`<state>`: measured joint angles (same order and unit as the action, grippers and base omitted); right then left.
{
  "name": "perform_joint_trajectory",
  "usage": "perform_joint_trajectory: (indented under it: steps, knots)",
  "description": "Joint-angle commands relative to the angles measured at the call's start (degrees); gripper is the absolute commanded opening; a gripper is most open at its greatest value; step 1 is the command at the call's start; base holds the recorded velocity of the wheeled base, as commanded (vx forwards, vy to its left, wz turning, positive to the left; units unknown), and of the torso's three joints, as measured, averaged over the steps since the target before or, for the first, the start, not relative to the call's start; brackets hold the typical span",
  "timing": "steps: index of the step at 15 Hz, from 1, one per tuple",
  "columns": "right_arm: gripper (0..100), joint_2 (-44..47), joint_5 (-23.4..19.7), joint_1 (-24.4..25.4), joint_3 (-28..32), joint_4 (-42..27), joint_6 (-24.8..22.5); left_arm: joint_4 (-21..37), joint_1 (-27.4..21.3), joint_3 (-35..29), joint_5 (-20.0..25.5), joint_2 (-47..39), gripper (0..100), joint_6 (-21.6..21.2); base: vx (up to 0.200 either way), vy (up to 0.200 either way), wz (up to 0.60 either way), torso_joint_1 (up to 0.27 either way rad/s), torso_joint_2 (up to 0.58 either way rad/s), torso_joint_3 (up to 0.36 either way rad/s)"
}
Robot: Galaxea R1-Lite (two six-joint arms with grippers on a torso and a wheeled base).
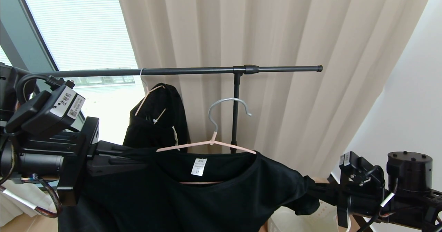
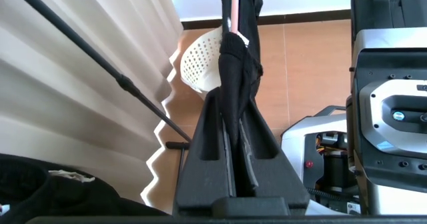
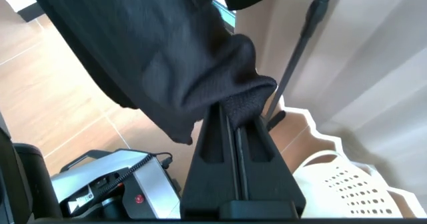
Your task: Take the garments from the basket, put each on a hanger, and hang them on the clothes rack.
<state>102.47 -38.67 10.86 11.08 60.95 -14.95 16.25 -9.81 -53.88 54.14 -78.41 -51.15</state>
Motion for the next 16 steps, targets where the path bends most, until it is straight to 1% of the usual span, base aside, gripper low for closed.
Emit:
perform_joint_trajectory:
  steps: [1, 5, 7, 11, 16]
  knots:
    - [0, -0.3, 0.0, -1.7, -0.7, 0.0, 0.0, 0.0, 1.2, 0.2, 0.0, 0.5, 0, 0.0, 0.0, 0.0, 0.0, 0.0, 0.0, 0.0]
    - [0, -0.3, 0.2, -4.6, -1.6, 0.0, -0.1, 0.2, 3.8, 0.7, 0.3, 1.6, 0, 0.3, 0.0, 0.0, 0.0, 0.0, 0.0, 0.0]
    - [0, 0.0, 0.2, -5.9, -1.6, 0.0, -0.1, 0.2, 4.8, 0.7, 1.2, 2.3, 0, 1.8, 0.0, 0.0, 0.0, 0.0, 0.0, 0.0]
    - [0, 0.4, 0.4, -8.3, -1.6, -0.1, -0.1, 0.2, 5.6, 0.9, 1.4, 3.8, 0, 2.5, 0.0, 0.0, 0.0, 0.0, 0.0, 0.0]
    - [0, 0.5, 0.5, -8.8, -1.4, -0.1, -0.1, 0.1, 6.1, 1.0, 1.4, 4.7, 0, 2.6, 0.0, 0.0, 0.0, 0.0, 0.0, 0.0]
